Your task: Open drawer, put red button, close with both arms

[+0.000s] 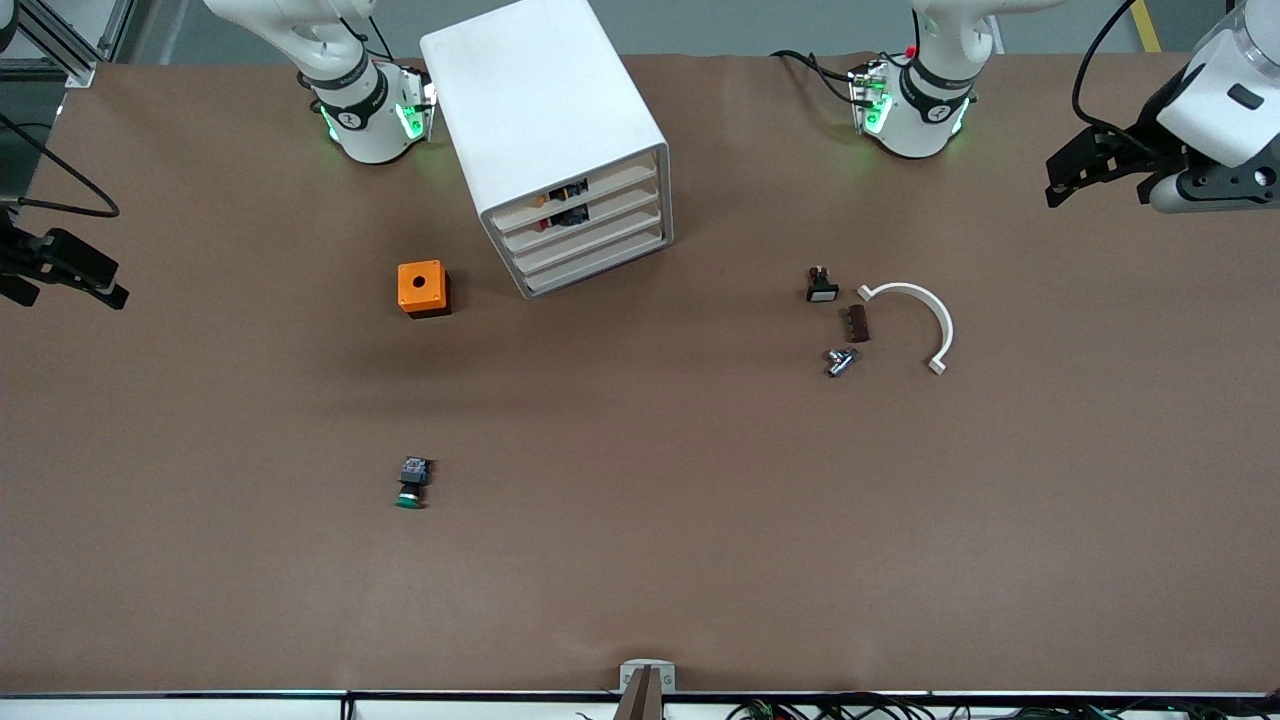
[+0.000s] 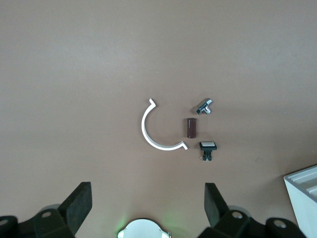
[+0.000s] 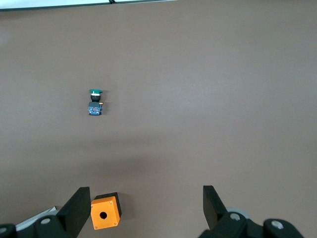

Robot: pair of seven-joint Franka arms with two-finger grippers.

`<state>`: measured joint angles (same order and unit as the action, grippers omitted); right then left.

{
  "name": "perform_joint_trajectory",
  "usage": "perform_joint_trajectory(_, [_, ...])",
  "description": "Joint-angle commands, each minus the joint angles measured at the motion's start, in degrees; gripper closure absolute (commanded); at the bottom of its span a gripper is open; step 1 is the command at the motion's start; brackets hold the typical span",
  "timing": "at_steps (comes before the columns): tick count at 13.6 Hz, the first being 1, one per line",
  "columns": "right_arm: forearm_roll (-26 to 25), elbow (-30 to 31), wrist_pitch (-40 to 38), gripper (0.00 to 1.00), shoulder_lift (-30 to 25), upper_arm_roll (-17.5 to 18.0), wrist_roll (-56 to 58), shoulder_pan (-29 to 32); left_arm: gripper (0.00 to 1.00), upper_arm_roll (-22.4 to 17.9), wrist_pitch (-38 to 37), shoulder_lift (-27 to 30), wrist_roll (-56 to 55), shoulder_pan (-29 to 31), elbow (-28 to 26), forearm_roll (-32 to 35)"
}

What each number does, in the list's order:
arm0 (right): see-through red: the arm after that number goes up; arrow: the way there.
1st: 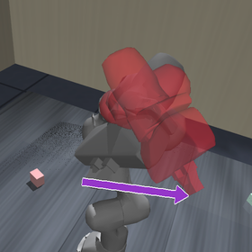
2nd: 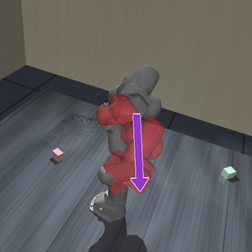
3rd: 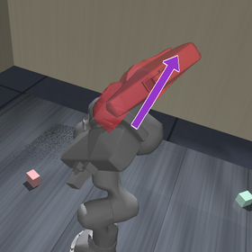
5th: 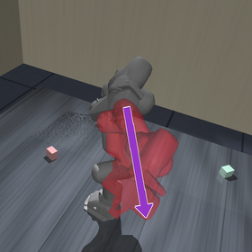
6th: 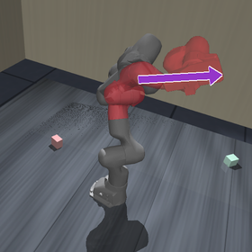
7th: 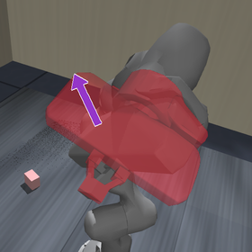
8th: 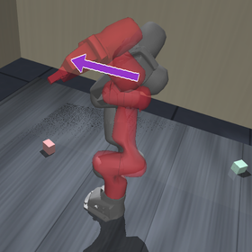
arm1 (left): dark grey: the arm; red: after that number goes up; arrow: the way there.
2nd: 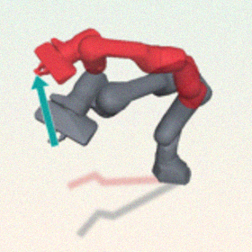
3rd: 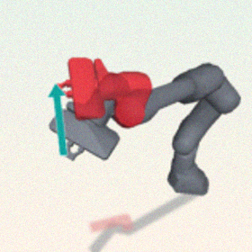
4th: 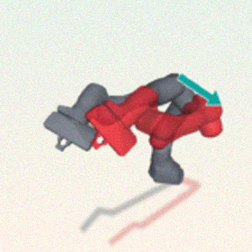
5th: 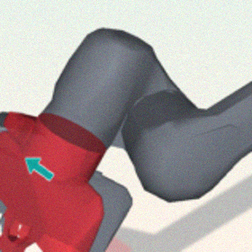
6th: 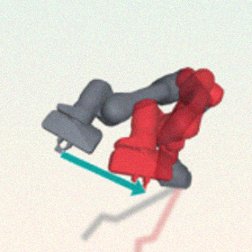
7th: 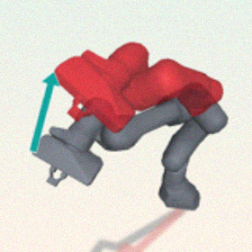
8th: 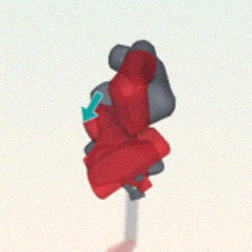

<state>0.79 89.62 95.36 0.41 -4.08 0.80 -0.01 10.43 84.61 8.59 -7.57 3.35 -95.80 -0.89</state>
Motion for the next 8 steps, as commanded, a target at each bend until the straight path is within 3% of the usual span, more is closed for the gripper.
perform_joint_trajectory(1, [-0.09,0.20,-0.26,0.00,-0.68,0.48,0.78,0.62,0.00,0.56,0.46,-1.47,1.68,0.35,2.37,2.82])
perform_joint_trajectory(8, [-0.18,0.11,-0.35,0.00,-0.68,0.48,0.26,0.45,0.00,0.65,0.29,-3.93,3.18,0.26,4.83,2.83])
